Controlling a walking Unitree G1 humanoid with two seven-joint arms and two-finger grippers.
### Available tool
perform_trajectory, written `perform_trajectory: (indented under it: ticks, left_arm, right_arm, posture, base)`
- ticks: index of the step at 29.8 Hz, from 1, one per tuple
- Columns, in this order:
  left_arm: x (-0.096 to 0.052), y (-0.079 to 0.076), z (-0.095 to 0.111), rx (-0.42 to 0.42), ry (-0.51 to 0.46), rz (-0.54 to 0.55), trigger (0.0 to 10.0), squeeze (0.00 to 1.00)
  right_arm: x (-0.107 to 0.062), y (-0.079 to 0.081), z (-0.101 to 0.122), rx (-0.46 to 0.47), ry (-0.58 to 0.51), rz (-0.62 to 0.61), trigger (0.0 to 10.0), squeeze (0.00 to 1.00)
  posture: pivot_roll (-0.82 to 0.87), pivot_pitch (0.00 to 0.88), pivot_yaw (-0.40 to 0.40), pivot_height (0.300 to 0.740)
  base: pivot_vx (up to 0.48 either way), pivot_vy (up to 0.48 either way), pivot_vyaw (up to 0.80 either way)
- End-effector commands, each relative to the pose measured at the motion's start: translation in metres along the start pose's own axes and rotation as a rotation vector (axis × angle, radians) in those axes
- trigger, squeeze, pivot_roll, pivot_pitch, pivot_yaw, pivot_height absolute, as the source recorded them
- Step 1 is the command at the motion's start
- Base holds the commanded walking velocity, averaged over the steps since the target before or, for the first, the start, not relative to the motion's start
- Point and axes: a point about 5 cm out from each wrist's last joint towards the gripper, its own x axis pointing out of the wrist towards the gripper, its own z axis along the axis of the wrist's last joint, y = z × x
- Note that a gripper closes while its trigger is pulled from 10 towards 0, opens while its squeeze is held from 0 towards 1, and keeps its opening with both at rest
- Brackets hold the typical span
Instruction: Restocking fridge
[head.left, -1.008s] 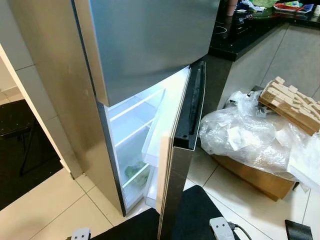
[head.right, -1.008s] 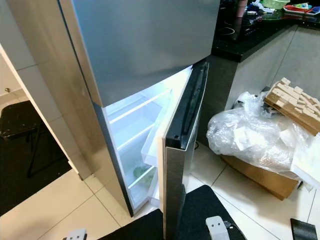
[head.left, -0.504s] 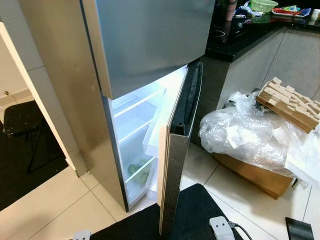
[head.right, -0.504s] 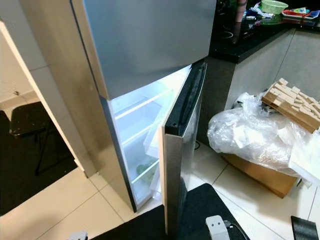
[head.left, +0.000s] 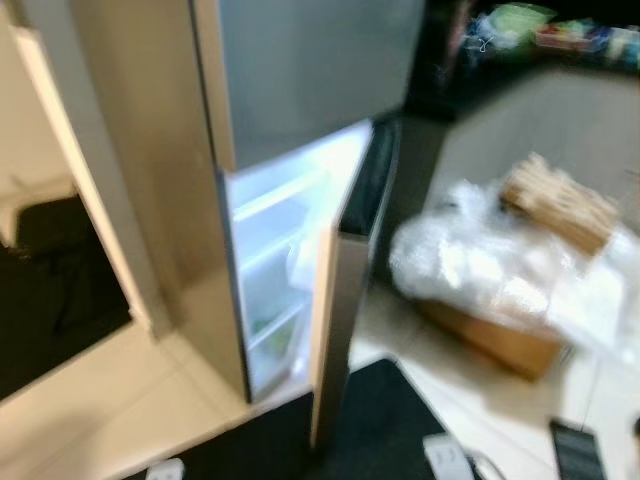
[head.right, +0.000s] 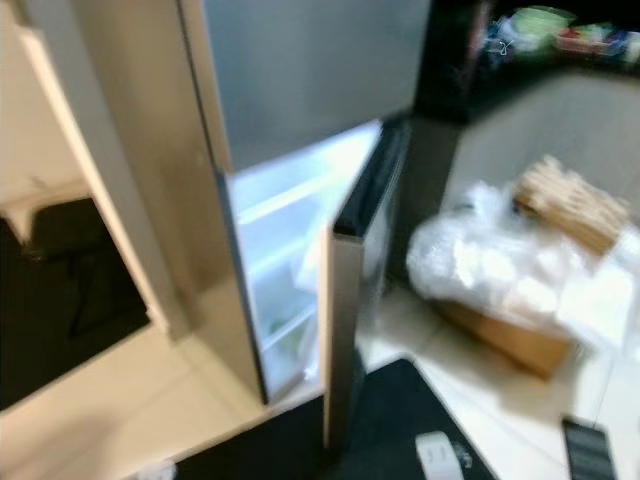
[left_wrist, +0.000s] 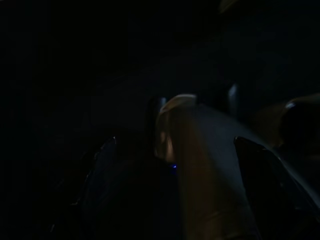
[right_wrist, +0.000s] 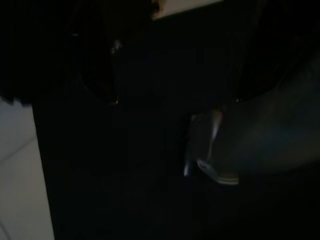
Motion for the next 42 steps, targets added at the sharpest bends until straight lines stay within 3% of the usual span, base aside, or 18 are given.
perform_trajectory:
  ticks: [1,21,32,42]
  left_arm:
    - [-0.0014,0.0017,-0.0052,0.005,0.020,0.001,10.0,0.00]
    - [-0.0019,0.0031,-0.0057,0.003,0.021,0.003,10.0,0.00]
    - [-0.0030,0.0055,-0.0073,-0.017,0.021,0.010,10.0,0.00]
    - [-0.0021,0.0036,-0.0051,0.001,0.020,-0.002,10.0,0.00]
  right_arm:
    - [0.0008,0.0026,0.0045,0.006,-0.011,0.008,10.0,0.00]
    - [0.0009,0.0036,0.0043,-0.002,-0.009,0.014,10.0,0.00]
    - [0.0010,0.0061,0.0040,0.000,-0.019,0.034,10.0,0.00]
    - [0.0010,0.0067,0.0078,0.021,-0.033,0.071,10.0,0.00]
  posture:
    - [-0.03,0.000,-0.005,0.740]
    - [-0.03,0.000,-0.003,0.740]
    - [-0.03,0.000,-0.003,0.740]
    - [-0.03,0.000,-0.006,0.740]
  base:
    - [-0.322,0.000,0.00]
    - [-0.321,0.000,0.00]
    - [0.000,0.000,0.00]
    - [0.000,0.000,0.72]
